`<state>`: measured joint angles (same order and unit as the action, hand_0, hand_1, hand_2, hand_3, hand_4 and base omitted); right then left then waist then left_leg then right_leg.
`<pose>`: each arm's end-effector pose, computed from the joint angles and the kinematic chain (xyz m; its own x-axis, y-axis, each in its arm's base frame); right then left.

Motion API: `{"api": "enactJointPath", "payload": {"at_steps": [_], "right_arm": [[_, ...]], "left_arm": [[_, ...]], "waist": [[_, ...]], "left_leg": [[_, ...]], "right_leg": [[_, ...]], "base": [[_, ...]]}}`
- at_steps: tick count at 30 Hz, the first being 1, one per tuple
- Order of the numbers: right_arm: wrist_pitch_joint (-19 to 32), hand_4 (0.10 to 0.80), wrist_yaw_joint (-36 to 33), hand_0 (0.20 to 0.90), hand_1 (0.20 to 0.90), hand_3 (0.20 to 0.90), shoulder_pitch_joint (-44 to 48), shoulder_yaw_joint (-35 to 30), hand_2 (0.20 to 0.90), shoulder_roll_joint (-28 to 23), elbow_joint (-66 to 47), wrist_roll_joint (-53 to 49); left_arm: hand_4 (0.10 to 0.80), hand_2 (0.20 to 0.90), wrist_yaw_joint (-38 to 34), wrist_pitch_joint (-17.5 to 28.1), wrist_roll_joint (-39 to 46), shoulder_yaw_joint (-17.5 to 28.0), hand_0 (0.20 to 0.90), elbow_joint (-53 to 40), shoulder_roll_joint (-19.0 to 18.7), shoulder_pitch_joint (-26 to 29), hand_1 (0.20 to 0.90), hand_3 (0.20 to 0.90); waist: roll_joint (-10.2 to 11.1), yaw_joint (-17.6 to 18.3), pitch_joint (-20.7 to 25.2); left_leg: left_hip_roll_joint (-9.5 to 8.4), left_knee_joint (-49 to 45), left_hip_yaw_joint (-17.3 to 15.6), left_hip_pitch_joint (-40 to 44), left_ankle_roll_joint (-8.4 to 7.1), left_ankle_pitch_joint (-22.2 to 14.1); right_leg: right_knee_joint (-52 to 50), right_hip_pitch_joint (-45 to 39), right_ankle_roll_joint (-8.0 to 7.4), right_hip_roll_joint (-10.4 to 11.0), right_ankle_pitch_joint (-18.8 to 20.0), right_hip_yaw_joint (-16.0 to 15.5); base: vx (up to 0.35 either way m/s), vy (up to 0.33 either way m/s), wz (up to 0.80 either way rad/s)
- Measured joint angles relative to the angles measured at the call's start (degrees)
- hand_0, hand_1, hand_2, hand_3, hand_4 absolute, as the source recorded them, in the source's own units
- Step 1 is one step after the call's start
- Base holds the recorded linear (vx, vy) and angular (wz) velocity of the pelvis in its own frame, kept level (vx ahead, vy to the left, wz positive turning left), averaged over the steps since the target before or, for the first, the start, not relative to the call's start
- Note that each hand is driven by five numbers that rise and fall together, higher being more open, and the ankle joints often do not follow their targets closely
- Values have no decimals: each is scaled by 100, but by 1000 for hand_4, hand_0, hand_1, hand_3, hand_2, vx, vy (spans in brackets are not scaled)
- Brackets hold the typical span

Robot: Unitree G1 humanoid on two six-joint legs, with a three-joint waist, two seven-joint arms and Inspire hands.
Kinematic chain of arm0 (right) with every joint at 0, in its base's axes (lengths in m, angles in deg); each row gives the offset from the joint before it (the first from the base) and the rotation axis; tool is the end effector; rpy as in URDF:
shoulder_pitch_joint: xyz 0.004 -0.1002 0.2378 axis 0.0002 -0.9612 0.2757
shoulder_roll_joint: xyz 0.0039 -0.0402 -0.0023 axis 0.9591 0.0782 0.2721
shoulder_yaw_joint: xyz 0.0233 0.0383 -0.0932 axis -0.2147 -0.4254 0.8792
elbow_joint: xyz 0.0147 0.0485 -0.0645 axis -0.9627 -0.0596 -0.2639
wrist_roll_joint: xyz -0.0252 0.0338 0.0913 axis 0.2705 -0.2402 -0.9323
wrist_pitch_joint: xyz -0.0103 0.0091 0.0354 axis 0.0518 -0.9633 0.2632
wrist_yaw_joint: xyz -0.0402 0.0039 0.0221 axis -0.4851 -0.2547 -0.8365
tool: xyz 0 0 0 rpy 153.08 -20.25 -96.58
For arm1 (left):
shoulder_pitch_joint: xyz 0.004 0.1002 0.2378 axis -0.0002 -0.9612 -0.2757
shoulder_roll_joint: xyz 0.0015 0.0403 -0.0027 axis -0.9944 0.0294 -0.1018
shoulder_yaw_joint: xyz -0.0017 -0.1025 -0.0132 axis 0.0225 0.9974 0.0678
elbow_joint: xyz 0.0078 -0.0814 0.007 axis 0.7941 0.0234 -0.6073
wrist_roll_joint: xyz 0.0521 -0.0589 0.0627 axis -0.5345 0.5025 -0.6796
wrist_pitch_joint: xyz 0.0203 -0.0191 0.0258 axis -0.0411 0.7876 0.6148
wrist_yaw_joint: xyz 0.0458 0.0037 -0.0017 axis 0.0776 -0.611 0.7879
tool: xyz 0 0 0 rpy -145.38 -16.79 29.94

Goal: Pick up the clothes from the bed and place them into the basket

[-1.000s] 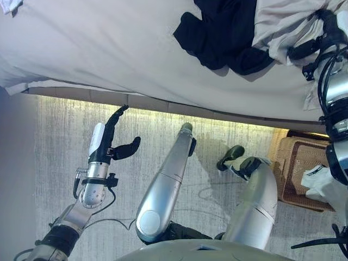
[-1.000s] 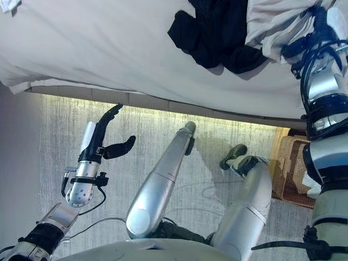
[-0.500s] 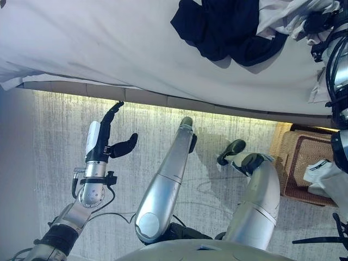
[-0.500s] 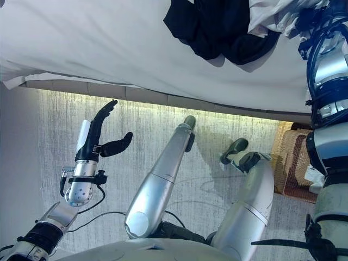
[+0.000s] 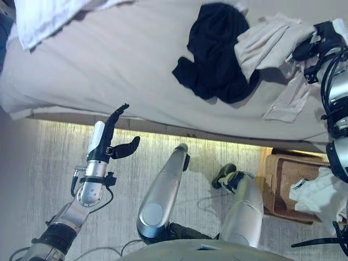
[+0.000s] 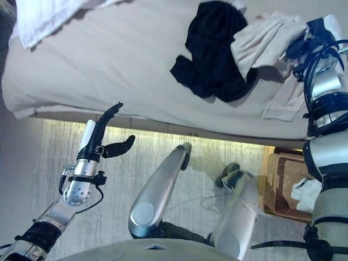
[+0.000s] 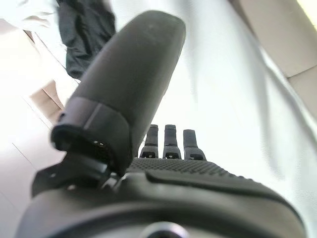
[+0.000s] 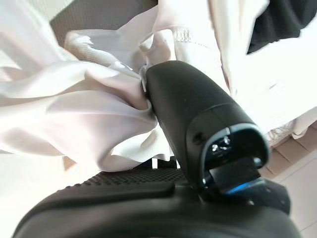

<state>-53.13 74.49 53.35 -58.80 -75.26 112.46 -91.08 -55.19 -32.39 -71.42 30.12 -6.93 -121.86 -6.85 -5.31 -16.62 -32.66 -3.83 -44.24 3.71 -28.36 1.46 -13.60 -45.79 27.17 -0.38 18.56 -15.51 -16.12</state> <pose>0.3362 -0.3111 0.2571 0.8949 -0.4204 0.1494 0.3786 0.5383 -0.7530 0.1809 0.2376 0.0180 0.9796 -0.0300 0.1989 -0.0919 0.8131 0.5748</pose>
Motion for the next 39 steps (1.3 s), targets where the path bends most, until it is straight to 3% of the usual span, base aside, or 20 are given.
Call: {"api": "enactJointPath", "payload": {"at_steps": [6, 8, 13, 16, 19, 22, 23, 24, 25, 26, 27, 28, 32, 33, 39], "right_arm": [[223, 100, 183, 300, 300, 200, 3, -68, 300, -268, -8, -124], [287, 100, 194, 300, 300, 200, 1, -93, 300, -339, -21, -237], [337, 100, 373, 300, 300, 200, 6, -500, 300, -775, -119, -538], [459, 100, 397, 300, 300, 200, 5, -707, 300, -962, -128, -614], [651, 100, 390, 300, 300, 200, 4, -754, 300, -1226, -289, -730], [768, 100, 345, 300, 300, 200, -203, -872, 300, -1333, -651, -771], [797, 100, 305, 300, 300, 200, -335, -966, 300, -1356, -775, -773], [810, 100, 279, 300, 300, 200, -388, -987, 300, -1357, -792, -777], [802, 100, 259, 300, 300, 200, -554, -1062, 300, -1372, -802, -777], [798, 100, 263, 300, 300, 200, -737, -1152, 300, -1462, -847, -778], [810, 100, 229, 300, 300, 200, -882, -1220, 300, -1579, -919, -779], [797, 100, 179, 300, 300, 200, -1073, -1265, 300, -1585, -1008, -786], [785, 100, 167, 300, 300, 200, -1171, -1484, 300, -1732, -1238, -895], [783, 100, 167, 300, 300, 200, -1212, -1540, 300, -1748, -1256, -939], [780, 100, 160, 300, 300, 200, -2080, -2117, 300, -1997, -1668, -987]], "left_arm": [[800, 900, 155, -247, 155, 16, 900, 337, 16, 182, 900, 900], [800, 900, 195, -270, 202, 51, 900, 391, 16, 113, 900, 900], [800, 900, 328, -410, 222, 241, 900, 472, 82, 258, 900, 900], [800, 900, 334, -448, 216, 302, 900, 737, 89, 253, 900, 900], [800, 900, 321, -448, 197, 305, 900, 1088, 132, 291, 900, 900], [800, 900, 298, -450, 183, 306, 900, 1421, 169, 253, 900, 900], [800, 900, 281, -447, 178, 329, 900, 1460, 183, 249, 900, 900], [800, 900, 278, -446, 175, 343, 900, 1496, 190, 255, 900, 900], [800, 900, 273, -445, 156, 353, 900, 1531, 189, 316, 900, 900], [800, 900, 267, -431, 123, 315, 900, 1534, 256, 302, 900, 900], [800, 900, 261, -413, 75, 298, 900, 1540, 328, 304, 900, 900], [800, 900, 164, -417, 72, 331, 900, 1598, 331, 311, 900, 900], [800, 900, 58, -381, 38, 419, 900, 1763, 310, 426, 900, 900], [800, 900, 58, -350, 6, 452, 900, 1822, 326, 433, 900, 900], [800, 900, 57, -297, -208, 456, 900, 2038, 413, 498, 900, 900]], "waist": [[89, 114, 14], [111, 134, 34], [294, 330, 117], [516, 533, 598], [658, 766, 863], [785, 1073, 1275], [795, 1114, 1332], [826, 1123, 1344], [1005, 1131, 1437], [897, 1199, 1644], [663, 1299, 1788], [753, 1352, 1812], [769, 1631, 1825], [771, 1717, 1824], [770, 2042, 1825]], "left_leg": [[111, 1157, -139, 1057, -34, 328], [142, 1700, -244, 1637, -39, 478], [245, 2577, -371, 2668, -162, 643], [281, 3080, -501, 2931, -185, 730], [381, 3442, -657, 3230, -296, 861], [422, 3479, -876, 3282, -302, 865], [456, 3330, -938, 3260, -305, 863], [467, 3019, -975, 3141, -320, 848], [393, 2838, -951, 2822, -238, 600], [435, 4000, -913, 3002, -163, 1031], [656, 4490, -951, 3065, -184, 1515], [569, 4587, -1084, 3214, -222, 1633], [455, 4754, -1346, 3347, -221, 1632], [459, 4834, -1399, 3407, -222, 1633], [570, 4925, -1622, 3543, -222, 1632]], "right_leg": [[1119, -912, -24, -236, 472, -48], [1589, -1392, -101, -330, 640, -14], [2368, -2242, -136, -551, 841, 11], [2830, -2432, -214, -667, 922, 38], [3446, -2733, -132, -872, 1207, 131], [4206, -3010, -66, -1032, 1553, 203], [4443, -3129, 64, -1086, 1770, 277], [4546, -3180, 177, -1051, 1898, 328], [4598, -3150, 229, -921, 1960, 455], [4642, -3104, 222, -1002, 1957, 451], [4671, -3139, 84, -1199, 1898, 477], [4683, -3161, -114, -1107, 1863, 566], [4968, -3202, -254, -1036, 1962, 725], [5106, -3262, -365, -1051, 2035, 778], [5103, -3208, -365, -1223, 2035, 1031]], "base": [[28, 10, -18], [80, 14, -29], [105, 8, -22], [55, 20, -20], [-6, 8, -35], [-46, -18, -42], [-50, -20, -34], [-52, -29, -42], [-41, -34, -38], [-56, -48, -28], [-47, -45, -28], [-44, -44, -41], [-41, -39, -40], [-49, -45, -35], [-36, -33, -23]]}}
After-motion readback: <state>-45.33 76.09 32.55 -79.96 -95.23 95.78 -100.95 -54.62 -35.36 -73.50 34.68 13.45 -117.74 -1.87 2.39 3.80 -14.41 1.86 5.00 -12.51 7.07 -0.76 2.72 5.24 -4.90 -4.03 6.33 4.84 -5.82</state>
